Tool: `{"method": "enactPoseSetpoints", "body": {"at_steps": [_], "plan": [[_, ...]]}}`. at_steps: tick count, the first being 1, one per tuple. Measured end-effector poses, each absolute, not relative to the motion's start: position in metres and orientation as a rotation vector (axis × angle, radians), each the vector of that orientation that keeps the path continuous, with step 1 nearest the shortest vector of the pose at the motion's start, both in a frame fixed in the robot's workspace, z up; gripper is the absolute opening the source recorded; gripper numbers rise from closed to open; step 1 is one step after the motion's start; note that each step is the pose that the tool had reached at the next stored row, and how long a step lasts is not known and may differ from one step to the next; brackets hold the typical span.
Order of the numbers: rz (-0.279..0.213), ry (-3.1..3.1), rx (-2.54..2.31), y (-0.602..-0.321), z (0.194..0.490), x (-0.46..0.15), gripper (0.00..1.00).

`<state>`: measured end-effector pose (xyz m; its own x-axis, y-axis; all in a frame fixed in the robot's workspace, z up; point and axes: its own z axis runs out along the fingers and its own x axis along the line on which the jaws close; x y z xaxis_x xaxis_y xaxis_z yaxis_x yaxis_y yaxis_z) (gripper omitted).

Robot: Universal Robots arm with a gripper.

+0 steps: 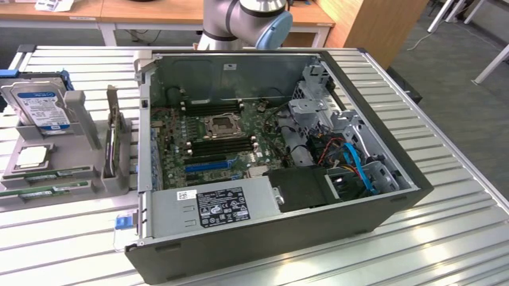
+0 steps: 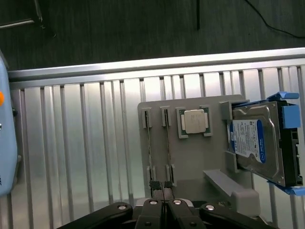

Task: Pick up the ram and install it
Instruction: 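Pick up the ram and move it above insertion slot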

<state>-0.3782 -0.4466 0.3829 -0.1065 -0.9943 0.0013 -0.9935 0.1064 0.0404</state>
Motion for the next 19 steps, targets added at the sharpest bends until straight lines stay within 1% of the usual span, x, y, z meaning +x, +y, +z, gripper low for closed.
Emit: {"method": "enactPoseSetpoints", "body": {"at_steps": [7,8,9,10,11,12,19], "plan": [[-0.045,-2.316,2.081,-0.4466,0.3828,-0.3782,0.11],[-0.045,-2.316,2.081,-0.4466,0.3829,-0.3781,0.16],[-0.045,-2.316,2.081,-0.4466,0.3829,-0.3782,0.16],[-0.045,-2.316,2.081,-0.4466,0.3828,-0.3782,0.23],[-0.045,-2.316,2.081,-0.4466,0.3828,-0.3781,0.23],[-0.045,-2.316,2.081,-0.4466,0.3828,-0.3781,0.29],[-0.056,-2.320,2.086,-0.4465,0.3790,-0.3782,0.29]]}}
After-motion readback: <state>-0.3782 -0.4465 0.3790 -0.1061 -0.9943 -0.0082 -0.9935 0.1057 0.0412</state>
